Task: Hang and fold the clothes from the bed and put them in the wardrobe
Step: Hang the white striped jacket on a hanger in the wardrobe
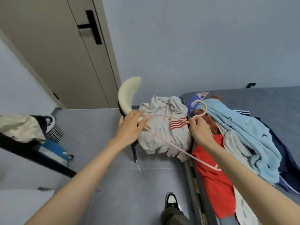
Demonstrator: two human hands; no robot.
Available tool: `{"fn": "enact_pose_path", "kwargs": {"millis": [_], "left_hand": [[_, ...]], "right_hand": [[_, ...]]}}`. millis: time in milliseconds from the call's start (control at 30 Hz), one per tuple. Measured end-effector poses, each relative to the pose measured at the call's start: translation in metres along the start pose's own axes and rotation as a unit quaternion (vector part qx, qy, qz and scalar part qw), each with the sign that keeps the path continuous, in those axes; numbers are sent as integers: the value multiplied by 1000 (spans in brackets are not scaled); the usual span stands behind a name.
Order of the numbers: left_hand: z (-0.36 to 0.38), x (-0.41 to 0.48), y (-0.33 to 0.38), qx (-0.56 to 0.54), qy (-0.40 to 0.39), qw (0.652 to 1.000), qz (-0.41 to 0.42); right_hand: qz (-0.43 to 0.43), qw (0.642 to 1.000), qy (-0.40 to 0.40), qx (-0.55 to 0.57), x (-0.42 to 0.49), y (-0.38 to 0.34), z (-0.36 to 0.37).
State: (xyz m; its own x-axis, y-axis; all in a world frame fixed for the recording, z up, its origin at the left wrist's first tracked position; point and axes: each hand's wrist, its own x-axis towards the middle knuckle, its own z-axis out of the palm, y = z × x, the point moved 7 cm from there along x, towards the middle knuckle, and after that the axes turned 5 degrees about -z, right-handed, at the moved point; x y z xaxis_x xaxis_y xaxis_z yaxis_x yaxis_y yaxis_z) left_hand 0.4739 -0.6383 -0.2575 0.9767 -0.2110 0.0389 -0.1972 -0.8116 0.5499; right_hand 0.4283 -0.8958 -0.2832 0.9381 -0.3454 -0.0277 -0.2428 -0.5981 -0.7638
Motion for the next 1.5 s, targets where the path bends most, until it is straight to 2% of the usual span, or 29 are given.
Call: {"fn": "enact_pose_path", "kwargs": {"millis": [167,367,633,833,1033,1267,1400,1500], "left_hand": [[52,99,14,-6,-64,997,-46],[94,189,-7,-7,-112,991,-74],[172,294,-91,-9,-176,971,-163],[246,363,-147,5,-227,957,-179],[323,408,-185,7,-235,951,-204],[384,454,-221,40,-225,935,-273],[372,486,-238,119,-150,957,-219],[351,494,-235,31,-99,972,-213]], "right_hand": [[70,997,-11,21,88,50,-16],[92,996,-3,5,187,69,-10],[120,989,-75,-51,308,97,77],[176,975,-103,-84,387,131,155],[215,960,-120,-133,416,175,212],[241,961,-110,-75,433,217,246],[242,963,-94,-67,437,226,245],[239,965,-101,-46,439,226,243]]}}
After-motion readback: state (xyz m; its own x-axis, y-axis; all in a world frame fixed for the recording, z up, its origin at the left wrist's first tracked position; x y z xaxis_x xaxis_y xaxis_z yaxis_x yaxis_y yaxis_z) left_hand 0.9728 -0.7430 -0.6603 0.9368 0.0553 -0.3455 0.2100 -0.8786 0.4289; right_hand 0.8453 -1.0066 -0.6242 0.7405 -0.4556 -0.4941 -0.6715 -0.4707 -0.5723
